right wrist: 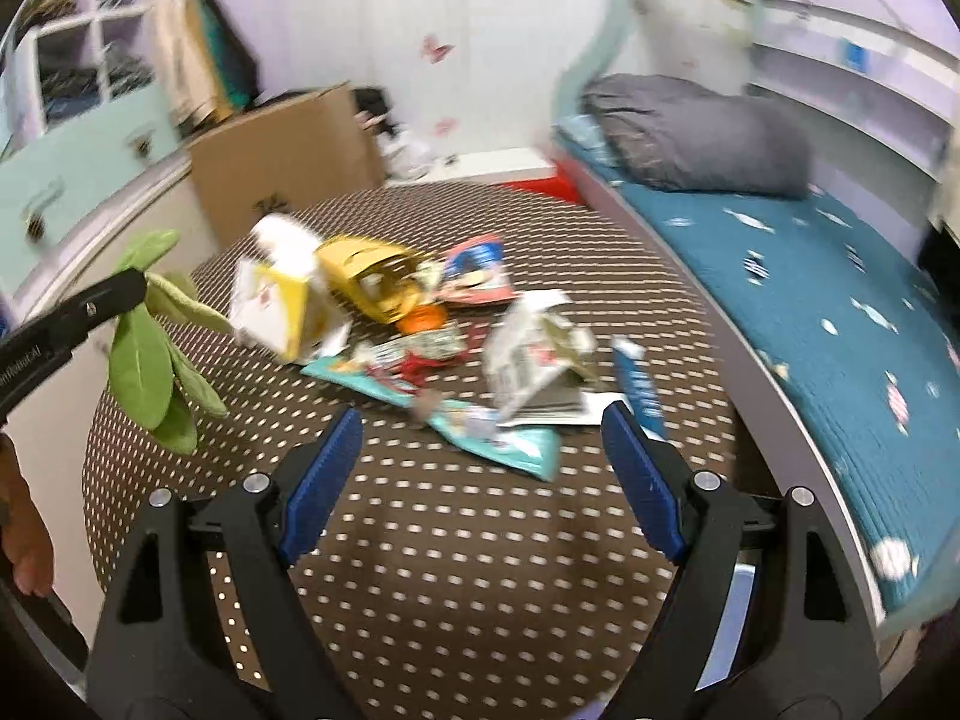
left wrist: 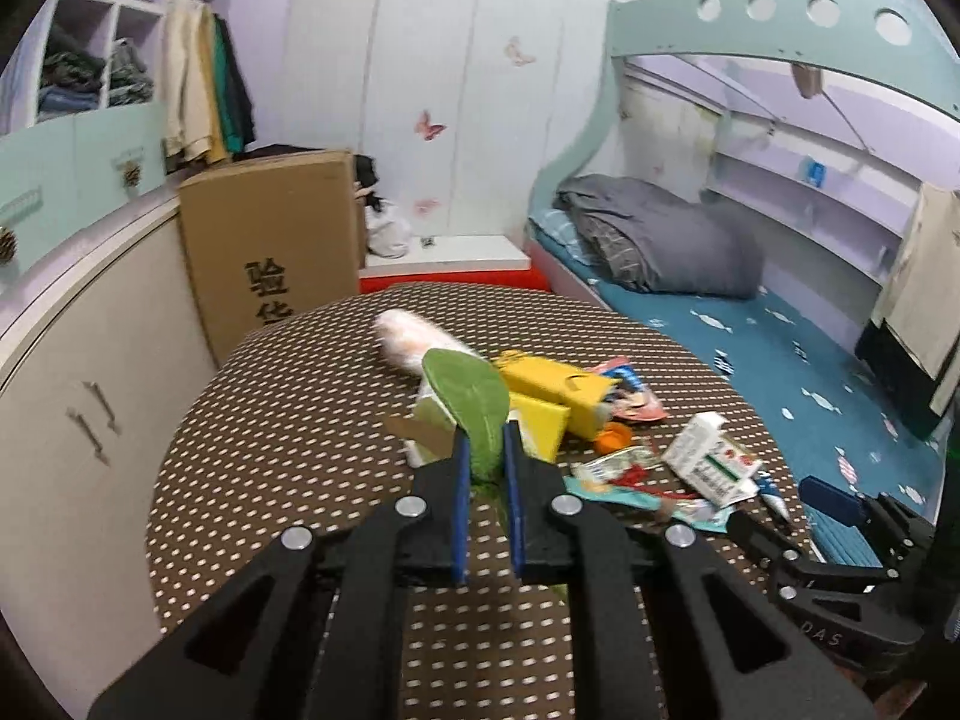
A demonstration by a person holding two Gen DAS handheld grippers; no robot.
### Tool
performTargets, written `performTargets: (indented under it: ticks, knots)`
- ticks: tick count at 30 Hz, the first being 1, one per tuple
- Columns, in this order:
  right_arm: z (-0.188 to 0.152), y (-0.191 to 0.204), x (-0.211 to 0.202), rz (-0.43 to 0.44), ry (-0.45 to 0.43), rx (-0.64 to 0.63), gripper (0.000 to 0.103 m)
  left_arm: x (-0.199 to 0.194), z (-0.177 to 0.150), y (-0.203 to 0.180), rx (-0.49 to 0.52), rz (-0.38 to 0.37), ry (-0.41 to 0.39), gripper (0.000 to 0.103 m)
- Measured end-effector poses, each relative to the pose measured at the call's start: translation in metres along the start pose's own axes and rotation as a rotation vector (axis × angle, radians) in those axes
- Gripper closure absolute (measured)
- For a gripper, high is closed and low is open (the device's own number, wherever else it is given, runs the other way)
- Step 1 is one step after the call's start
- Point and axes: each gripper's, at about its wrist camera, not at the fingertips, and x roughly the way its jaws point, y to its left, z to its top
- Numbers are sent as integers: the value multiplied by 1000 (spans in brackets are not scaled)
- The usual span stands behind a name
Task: Collect trash
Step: 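Grasp the green plush leaf with the left tool while the right tool grasps the teal wrapper, then carry the leaf and teal wrapper over the wastebasket and open the left tool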
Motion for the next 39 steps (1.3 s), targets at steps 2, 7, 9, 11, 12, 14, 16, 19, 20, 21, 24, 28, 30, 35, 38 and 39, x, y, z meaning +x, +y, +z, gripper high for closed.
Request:
performTargets:
  ticks: [2, 7, 9, 11, 12, 14, 16, 19, 20, 21, 24, 28, 30, 35, 38, 39]
  knots:
    - [1, 10, 10, 20, 14, -58, 23, 0, -3, 11, -21, 17, 9, 93]
    - [2, 25, 37, 74, 80, -153, 31, 4, -11, 31, -54, 48, 30, 93]
    - [3, 28, 48, 91, 93, -183, 34, 7, -14, 38, -68, 52, 41, 93]
    - [4, 28, 59, 93, 110, -194, 36, 11, -19, 43, -81, 58, 55, 93]
    - [5, 28, 66, 97, 124, -196, 38, 13, -20, 44, -84, 60, 61, 93]
    - [6, 28, 73, 64, 124, -209, 42, 17, -24, 47, -92, 61, 76, 93]
    - [8, 26, 81, 62, 139, -209, 49, 20, -26, 47, -93, 61, 88, 93]
    - [10, 24, 88, 80, 159, -201, 60, 25, -30, 46, -95, 61, 106, 93]
    - [11, 23, 90, 92, 162, -197, 60, 27, -31, 46, -95, 58, 112, 93]
    - [12, 21, 90, 90, 171, -190, 63, 28, -32, 45, -97, 56, 118, 93]
    - [15, 17, 87, 97, 215, -145, 81, 27, -36, 41, -92, 50, 121, 93]
    - [6, 16, 74, 145, 265, -78, 82, 23, -41, 34, -80, 35, 124, 93]
    - [-2, 19, 65, 164, 277, -47, 82, 21, -44, 29, -74, 29, 129, 93]
    - [-16, 18, 41, 197, 277, 17, 82, 14, -49, 16, -52, 4, 137, 93]
    - [-19, 14, 23, 208, 250, 50, 82, 10, -52, 6, -33, -6, 137, 93]
    - [-20, 12, 18, 203, 240, 57, 82, 9, -53, 4, -27, -10, 135, 93]
